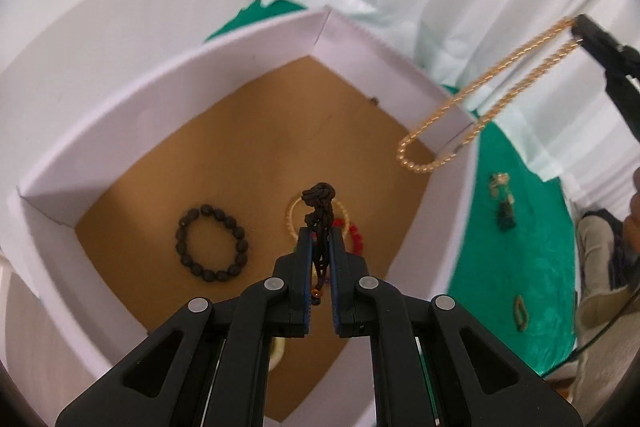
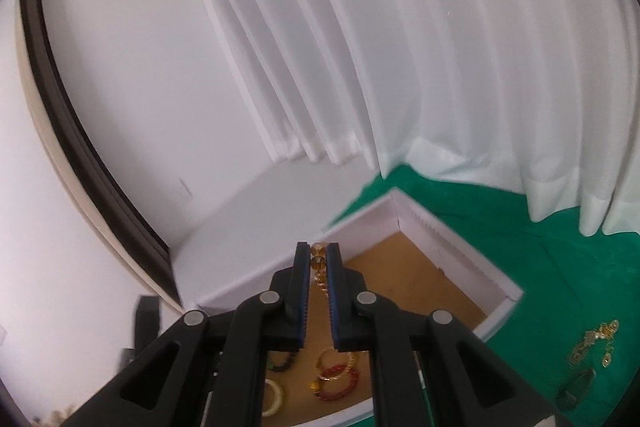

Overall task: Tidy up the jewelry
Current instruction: 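Carry both necklaces into the white box and open both tools, then move both tools back over the watch and wooden bead bracelet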

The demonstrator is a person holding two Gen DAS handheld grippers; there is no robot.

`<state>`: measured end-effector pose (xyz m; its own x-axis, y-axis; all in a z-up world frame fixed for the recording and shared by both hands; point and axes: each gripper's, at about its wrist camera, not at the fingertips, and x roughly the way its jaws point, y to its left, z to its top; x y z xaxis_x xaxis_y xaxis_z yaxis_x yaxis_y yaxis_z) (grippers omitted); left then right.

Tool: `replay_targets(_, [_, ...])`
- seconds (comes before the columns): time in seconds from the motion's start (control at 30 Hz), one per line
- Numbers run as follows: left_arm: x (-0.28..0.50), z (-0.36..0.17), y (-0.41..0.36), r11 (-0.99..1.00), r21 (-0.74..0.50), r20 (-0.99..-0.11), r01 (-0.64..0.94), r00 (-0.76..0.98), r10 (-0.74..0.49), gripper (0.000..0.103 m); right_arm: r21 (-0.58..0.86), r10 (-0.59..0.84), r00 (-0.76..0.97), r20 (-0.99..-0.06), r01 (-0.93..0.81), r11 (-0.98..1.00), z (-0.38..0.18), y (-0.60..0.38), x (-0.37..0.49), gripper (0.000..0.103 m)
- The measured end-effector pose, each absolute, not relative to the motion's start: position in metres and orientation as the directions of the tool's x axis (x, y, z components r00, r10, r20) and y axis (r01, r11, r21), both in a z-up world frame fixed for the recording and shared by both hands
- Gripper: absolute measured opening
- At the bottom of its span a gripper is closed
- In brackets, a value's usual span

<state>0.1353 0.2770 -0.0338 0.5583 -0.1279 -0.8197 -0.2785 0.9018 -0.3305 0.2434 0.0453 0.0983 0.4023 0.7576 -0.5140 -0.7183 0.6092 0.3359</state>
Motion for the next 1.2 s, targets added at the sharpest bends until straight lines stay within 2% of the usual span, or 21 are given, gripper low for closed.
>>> replay_targets(0.13, [0.143,-0.057,0.277,0.896,-0.319,-0.848,-0.310,0.516,-0.123,0.005,0.308,0.693,0.380,-0.613,-0.693,0.652,0.036,0.079,0.261,0.008])
replay_targets(0.27, [0.146,-0.069,0.273,0.902,-0.279,-0.873,-0.328,0.478,-0.096,0.009,0.318,0.659,0.344,-0.669,-0.669,0.672,-0.009,0.087,0.265,0.011])
replay_targets(0.3, [0.146,-0.071,0.273,0.903,-0.264,-0.879,-0.338,0.471,-0.081,0.012,0.320,0.656,0.337,-0.676,-0.666,0.673,-0.015,0.086,0.265,0.012])
replay_targets(0.33, [0.146,-0.072,0.273,0.903,-0.252,-0.883,-0.347,0.465,-0.068,0.030,0.320,0.651,0.338,-0.680,-0.661,0.678,-0.020,0.084,0.264,0.011])
replay_targets(0.37, [0.144,-0.072,0.273,0.902,-0.234,-0.887,-0.362,0.458,-0.047,0.056,0.306,0.635,0.348,-0.690,-0.655,0.691,-0.022,0.080,0.262,0.024])
replay_targets(0.4, [0.142,-0.071,0.274,0.901,-0.223,-0.887,-0.373,0.461,-0.028,0.065,0.283,0.614,0.365,-0.699,-0.648,0.707,-0.023,0.076,0.258,0.037])
replay_targets(0.43, [0.138,-0.069,0.274,0.899,-0.211,-0.883,-0.384,0.470,-0.007,0.072,0.270,0.605,0.378,-0.701,-0.644,0.716,-0.022,0.072,0.255,0.062])
replay_targets(0.47, [0.135,-0.066,0.272,0.900,-0.204,-0.879,-0.385,0.478,0.005,0.072,0.253,0.597,0.401,-0.695,-0.641,0.725,-0.021,0.065,0.249,0.070])
replay_targets(0.73, [0.100,-0.023,0.214,0.936,-0.185,-0.815,-0.301,0.579,0.025,0.084,0.011,0.477,0.549,-0.687,-0.648,0.762,-0.032,0.000,0.192,0.075])
replay_targets(0.9, [0.081,-0.006,0.139,0.968,-0.195,-0.766,-0.157,0.641,-0.051,0.093,0.004,0.420,0.571,-0.706,-0.589,0.808,-0.055,-0.069,0.159,0.075])
replay_targets(1.07, [0.079,-0.024,0.071,0.965,-0.262,-0.749,-0.008,0.632,-0.198,0.096,-0.040,0.304,0.621,-0.722,-0.477,0.878,-0.079,-0.145,0.124,0.075])
replay_targets(1.2, [0.094,-0.063,0.033,0.959,-0.280,-0.771,0.038,0.587,-0.248,0.096,-0.011,0.248,0.636,-0.731,-0.375,0.927,-0.099,-0.198,0.100,0.075])
